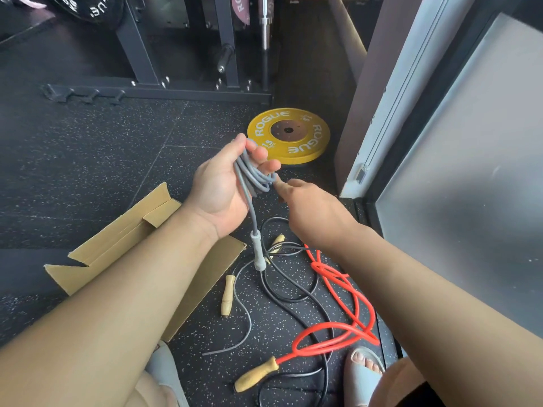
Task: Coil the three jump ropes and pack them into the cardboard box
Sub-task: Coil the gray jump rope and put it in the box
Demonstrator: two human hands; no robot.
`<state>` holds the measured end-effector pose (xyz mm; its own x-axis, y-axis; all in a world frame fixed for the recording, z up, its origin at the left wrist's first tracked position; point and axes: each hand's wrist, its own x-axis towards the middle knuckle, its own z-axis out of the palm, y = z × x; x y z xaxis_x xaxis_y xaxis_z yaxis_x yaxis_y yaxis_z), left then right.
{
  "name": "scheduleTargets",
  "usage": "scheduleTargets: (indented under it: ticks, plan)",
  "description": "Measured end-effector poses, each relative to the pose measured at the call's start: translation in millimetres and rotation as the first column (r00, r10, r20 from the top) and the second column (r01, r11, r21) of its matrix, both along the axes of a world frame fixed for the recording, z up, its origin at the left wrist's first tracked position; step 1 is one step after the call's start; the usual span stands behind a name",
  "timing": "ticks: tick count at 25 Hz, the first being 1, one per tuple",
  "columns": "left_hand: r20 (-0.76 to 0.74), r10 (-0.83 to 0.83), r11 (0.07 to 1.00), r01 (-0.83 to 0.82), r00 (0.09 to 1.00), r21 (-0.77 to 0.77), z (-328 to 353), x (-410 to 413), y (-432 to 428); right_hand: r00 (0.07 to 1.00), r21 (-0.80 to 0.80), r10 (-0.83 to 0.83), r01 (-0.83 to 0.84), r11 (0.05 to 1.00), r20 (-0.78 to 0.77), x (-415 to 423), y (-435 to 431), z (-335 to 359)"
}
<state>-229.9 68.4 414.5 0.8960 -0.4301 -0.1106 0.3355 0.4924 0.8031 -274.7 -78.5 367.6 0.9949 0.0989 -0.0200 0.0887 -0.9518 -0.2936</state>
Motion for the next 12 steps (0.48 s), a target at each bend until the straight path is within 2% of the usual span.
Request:
scheduleTargets:
  ticks: [3, 7, 8, 12]
  plan:
    - [0.152, 0.074, 0.981, -0.1, 0.986, 0.168, -3.7, -4.0, -1.8, 1.0, -0.111, 0.024, -0.024, 0.994, 0.005, -3.1, 5.9, 7.5]
    - [0.273, 0.115, 0.941, -0.193, 0.955, 0.278, -5.9, -6.5, -1.5, 0.981, 0.026, 0.109, -0.114, 0.993, 0.161, -3.9, 15.8, 7.3]
    - [0.298, 0.116, 0.934, -0.206, 0.948, 0.293, -6.4, -6.0, -1.4, 0.974, 0.02, 0.122, -0.128, 0.992, 0.189, -5.3, 17.6, 7.0]
    - [0.397, 0.053, 0.886, -0.227, 0.916, 0.405, -9.0, -4.4, 0.3, 0.963, -0.133, 0.161, -0.134, 0.982, 0.215, -10.8, 22.1, 5.6]
